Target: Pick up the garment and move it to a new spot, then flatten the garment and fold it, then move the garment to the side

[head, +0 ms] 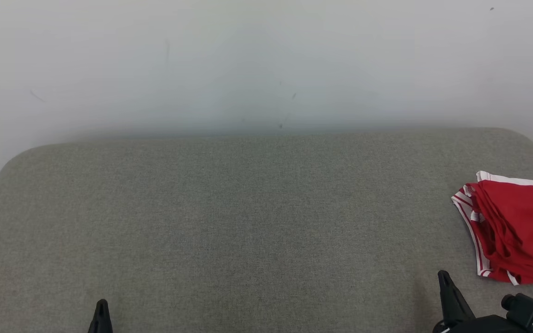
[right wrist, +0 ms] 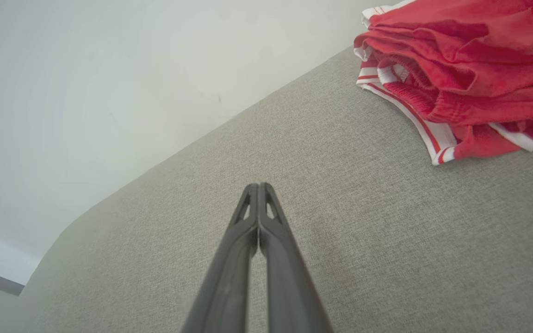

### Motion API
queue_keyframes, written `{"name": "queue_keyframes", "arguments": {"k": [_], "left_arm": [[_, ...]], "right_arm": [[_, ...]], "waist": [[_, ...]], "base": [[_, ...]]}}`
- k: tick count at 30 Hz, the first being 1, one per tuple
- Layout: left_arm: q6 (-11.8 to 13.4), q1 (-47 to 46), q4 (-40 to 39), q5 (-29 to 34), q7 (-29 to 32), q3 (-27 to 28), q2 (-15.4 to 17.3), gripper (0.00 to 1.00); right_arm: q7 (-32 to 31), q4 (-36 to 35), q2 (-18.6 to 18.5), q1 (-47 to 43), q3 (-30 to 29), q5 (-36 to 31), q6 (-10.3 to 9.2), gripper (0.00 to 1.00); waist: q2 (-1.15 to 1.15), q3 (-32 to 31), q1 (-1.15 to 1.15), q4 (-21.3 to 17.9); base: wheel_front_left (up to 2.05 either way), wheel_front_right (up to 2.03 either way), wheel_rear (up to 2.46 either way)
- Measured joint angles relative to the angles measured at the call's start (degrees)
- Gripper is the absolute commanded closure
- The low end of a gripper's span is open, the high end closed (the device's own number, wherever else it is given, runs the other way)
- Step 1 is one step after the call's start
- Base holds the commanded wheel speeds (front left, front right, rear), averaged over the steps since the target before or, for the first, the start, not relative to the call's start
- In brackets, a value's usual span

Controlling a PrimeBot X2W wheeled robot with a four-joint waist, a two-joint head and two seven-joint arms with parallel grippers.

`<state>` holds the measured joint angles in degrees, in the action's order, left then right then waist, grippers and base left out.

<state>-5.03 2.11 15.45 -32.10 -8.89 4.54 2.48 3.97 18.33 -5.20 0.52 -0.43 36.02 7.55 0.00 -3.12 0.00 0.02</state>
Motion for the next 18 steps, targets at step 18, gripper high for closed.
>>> {"name": "queue_keyframes", "arguments": {"k": [18], "left_arm": [[-0.5,-1.6,-0.2,-14.2,3.7,0.5,0.0,1.0]], "right_arm": [[-2.5,-1.0,0.5,1.5,-1.4,13.3,0.0,1.0]], "waist": [[0.0,0.5,0.0,0.0]], "base": [[0.0,0.0,0.0]]}}
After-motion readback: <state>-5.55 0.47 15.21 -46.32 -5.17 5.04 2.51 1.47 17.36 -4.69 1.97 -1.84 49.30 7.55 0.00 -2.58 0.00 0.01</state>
